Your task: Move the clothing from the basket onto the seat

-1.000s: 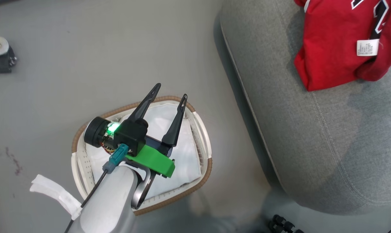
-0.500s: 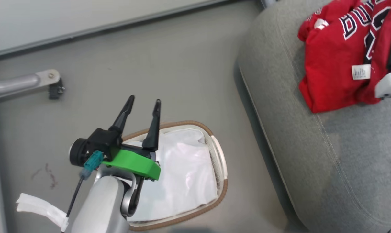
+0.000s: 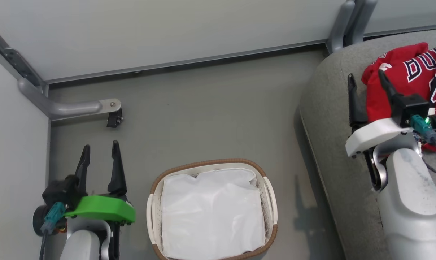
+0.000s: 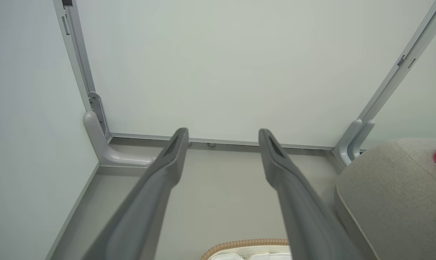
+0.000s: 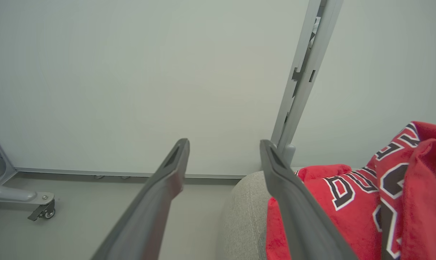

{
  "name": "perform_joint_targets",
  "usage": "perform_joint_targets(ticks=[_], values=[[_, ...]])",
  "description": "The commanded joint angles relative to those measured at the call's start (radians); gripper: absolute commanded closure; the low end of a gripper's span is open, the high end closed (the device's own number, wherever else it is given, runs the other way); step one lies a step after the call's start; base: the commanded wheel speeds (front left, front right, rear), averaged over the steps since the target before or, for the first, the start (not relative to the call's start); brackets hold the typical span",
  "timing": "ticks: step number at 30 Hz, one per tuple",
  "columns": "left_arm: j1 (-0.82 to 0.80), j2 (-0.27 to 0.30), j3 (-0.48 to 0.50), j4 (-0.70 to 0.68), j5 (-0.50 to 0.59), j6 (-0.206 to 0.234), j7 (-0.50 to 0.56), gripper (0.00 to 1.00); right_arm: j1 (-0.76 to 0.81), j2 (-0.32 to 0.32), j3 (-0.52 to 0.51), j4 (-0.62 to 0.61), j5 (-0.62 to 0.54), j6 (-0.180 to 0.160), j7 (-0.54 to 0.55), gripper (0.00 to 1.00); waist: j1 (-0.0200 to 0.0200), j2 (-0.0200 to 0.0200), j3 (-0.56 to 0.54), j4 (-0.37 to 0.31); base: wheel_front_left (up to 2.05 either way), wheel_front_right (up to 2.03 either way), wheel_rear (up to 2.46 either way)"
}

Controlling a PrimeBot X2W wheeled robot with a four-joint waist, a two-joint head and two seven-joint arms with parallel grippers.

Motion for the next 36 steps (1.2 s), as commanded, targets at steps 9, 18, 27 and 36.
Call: perform_joint_targets(ticks=[9,18,27,36], values=[[0.123,0.000,0.039,0.002,-0.010,-0.021,-0.001,0.00,0.175,0.013,0.092,-0.049,0.138,-0.001,-0.002,0.00,0.0000,0.0000,-0.080,0.059,0.00,0.00,0.00],[0.173,0.000,-0.003,0.002,-0.050,-0.025,-0.001,0.00,0.324,0.013,0.130,-0.092,0.220,-0.001,-0.002,0.00,0.0000,0.0000,-0.108,0.073,0.00,0.00,0.00],[0.180,0.000,-0.033,0.012,-0.062,-0.017,-0.001,0.00,0.372,0.013,0.141,-0.118,0.233,-0.001,-0.002,0.00,0.0000,0.0000,-0.122,0.068,0.00,0.00,0.00],[0.168,0.000,-0.042,0.024,-0.058,-0.018,-0.001,0.00,0.375,0.013,0.147,-0.124,0.227,-0.001,-0.002,0.00,0.0000,0.0000,-0.123,0.069,0.00,0.00,0.00]])
